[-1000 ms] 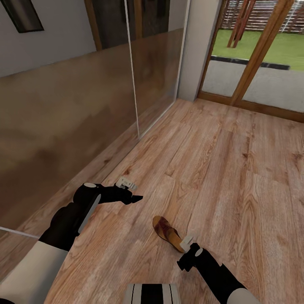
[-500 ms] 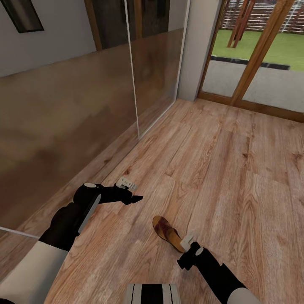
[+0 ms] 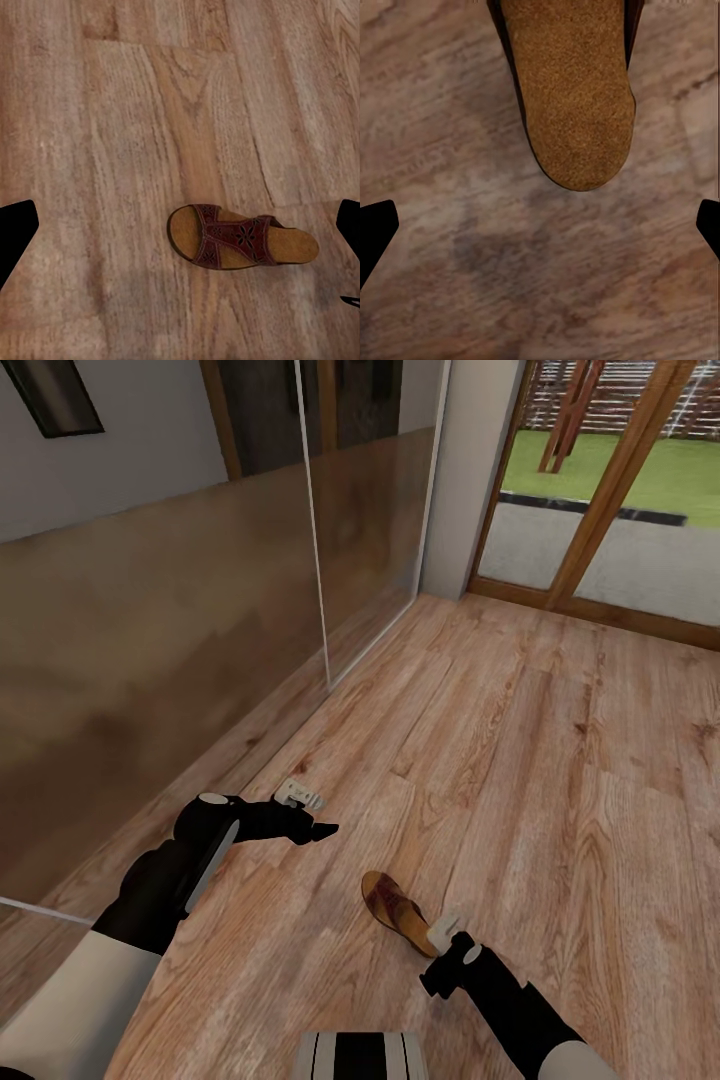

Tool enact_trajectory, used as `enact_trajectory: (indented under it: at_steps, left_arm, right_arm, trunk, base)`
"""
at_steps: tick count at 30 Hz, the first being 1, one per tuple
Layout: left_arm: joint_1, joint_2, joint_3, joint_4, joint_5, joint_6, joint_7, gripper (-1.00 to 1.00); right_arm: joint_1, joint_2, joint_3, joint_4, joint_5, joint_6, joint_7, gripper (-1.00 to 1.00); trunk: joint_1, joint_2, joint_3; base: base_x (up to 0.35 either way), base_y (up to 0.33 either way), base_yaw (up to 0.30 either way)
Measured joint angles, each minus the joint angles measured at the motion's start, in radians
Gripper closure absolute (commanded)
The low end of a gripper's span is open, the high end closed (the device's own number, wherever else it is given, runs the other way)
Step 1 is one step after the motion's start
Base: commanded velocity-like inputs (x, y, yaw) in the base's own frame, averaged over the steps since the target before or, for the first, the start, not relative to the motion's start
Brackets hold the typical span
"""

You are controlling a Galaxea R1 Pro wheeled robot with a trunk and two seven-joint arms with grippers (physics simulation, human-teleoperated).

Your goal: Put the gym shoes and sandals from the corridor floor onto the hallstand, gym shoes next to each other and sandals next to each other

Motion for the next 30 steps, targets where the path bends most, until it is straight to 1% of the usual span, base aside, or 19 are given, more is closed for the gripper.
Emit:
enact_trajectory:
  at_steps: [3, 18, 30]
  left_arm:
    - [0.000, 0.000, -0.001, 0.000, 0.000, 0.000, 0.000, -1.00]
    - [0.000, 0.000, -0.001, 0.000, 0.000, 0.000, 0.000, -1.00]
    - [0.000, 0.000, -0.001, 0.000, 0.000, 0.000, 0.000, -1.00]
  right_arm:
    - [0.000, 0.000, 0.000, -0.022, -0.001, 0.002, 0.001, -1.00]
    - [0.000, 0.000, 0.000, -0.026, -0.002, 0.002, 0.001, -1.00]
    - [0.000, 0.000, 0.000, -0.059, -0.002, 0.004, 0.001, -1.00]
  trunk:
    - [0.000, 0.000, 0.000]
    - [0.000, 0.000, 0.000]
    - [0.005, -0.003, -0.061]
  base:
    - [0.000, 0.000, 0.000]
    - [0.000, 0.000, 0.000]
    - [0.000, 0.000, 0.000]
